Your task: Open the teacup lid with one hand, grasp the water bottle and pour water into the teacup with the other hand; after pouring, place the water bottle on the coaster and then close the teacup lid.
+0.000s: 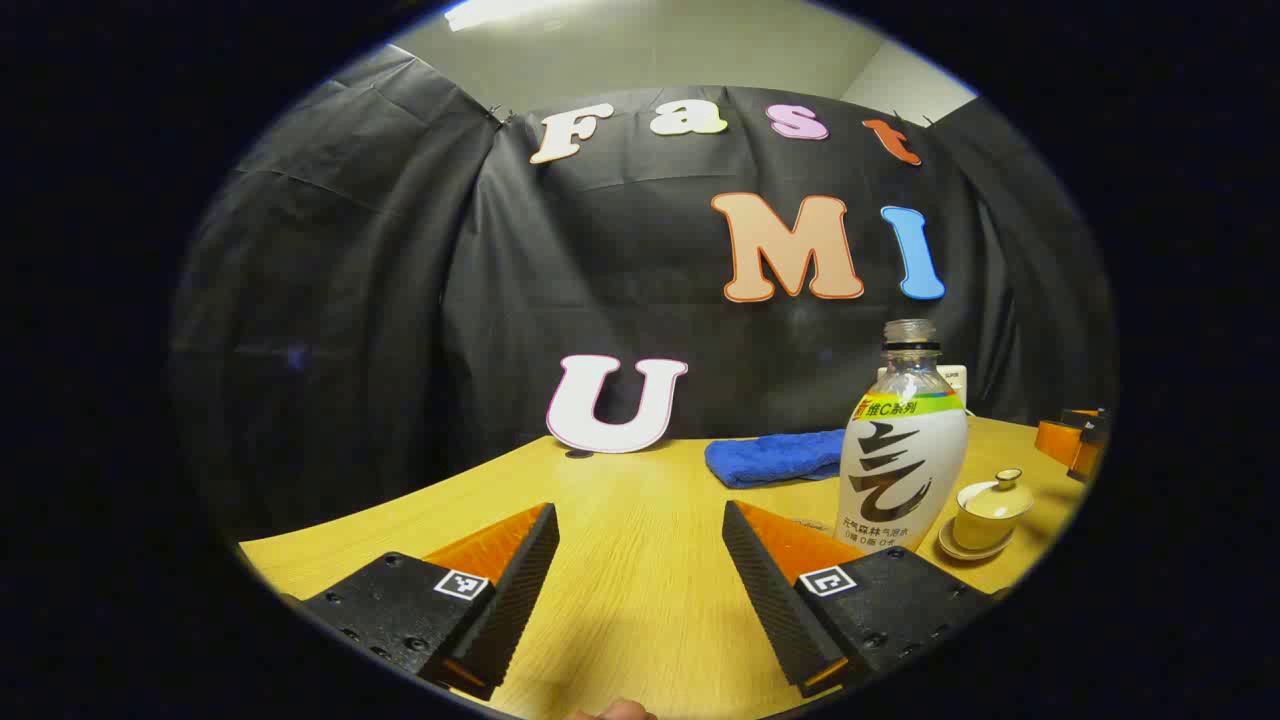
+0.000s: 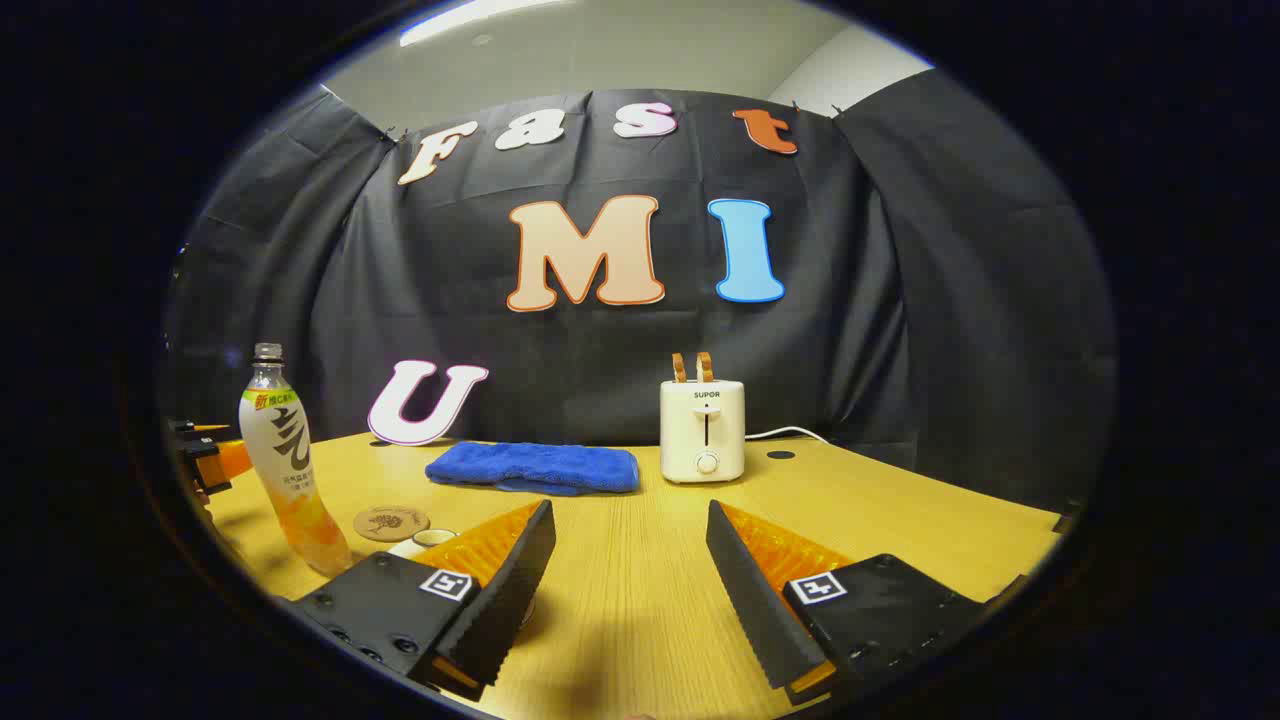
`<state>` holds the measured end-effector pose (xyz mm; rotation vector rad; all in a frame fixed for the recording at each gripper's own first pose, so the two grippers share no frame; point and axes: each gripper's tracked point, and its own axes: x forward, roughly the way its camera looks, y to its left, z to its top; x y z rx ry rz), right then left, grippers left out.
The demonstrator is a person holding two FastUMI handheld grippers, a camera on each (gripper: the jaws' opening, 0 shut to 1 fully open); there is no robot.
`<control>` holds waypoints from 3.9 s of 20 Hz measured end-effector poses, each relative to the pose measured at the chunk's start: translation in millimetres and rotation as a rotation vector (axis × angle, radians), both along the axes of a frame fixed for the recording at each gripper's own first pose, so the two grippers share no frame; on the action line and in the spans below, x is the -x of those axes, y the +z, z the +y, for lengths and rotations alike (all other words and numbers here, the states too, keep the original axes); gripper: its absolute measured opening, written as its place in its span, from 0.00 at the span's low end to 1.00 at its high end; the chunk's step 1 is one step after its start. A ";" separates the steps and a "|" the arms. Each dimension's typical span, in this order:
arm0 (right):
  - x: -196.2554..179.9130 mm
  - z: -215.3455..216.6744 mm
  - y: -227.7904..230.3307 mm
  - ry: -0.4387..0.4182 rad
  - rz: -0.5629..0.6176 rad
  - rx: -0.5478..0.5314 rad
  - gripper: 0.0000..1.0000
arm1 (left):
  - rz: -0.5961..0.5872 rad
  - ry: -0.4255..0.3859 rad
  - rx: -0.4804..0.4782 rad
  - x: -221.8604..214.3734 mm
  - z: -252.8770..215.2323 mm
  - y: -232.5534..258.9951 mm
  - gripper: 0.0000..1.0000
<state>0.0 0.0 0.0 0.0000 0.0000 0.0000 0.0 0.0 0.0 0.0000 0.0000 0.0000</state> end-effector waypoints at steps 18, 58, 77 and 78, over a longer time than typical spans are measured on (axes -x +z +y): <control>-0.8 -1.4 -1.8 -0.010 -0.002 0.001 0.98 | -0.001 -0.019 0.004 -3.8 -4.7 -1.8 0.96; -2.1 97.1 -12.2 0.274 0.148 0.032 0.98 | -0.001 -0.028 0.007 -4.5 -6.2 -3.2 0.96; -1.9 120.3 -33.4 0.301 0.175 0.195 0.78 | -0.002 -0.033 0.008 -4.9 -7.1 -3.5 0.96; 1.0 124.4 -30.5 0.319 0.170 0.194 0.76 | -0.002 -0.033 0.008 -5.0 -7.3 -3.6 0.96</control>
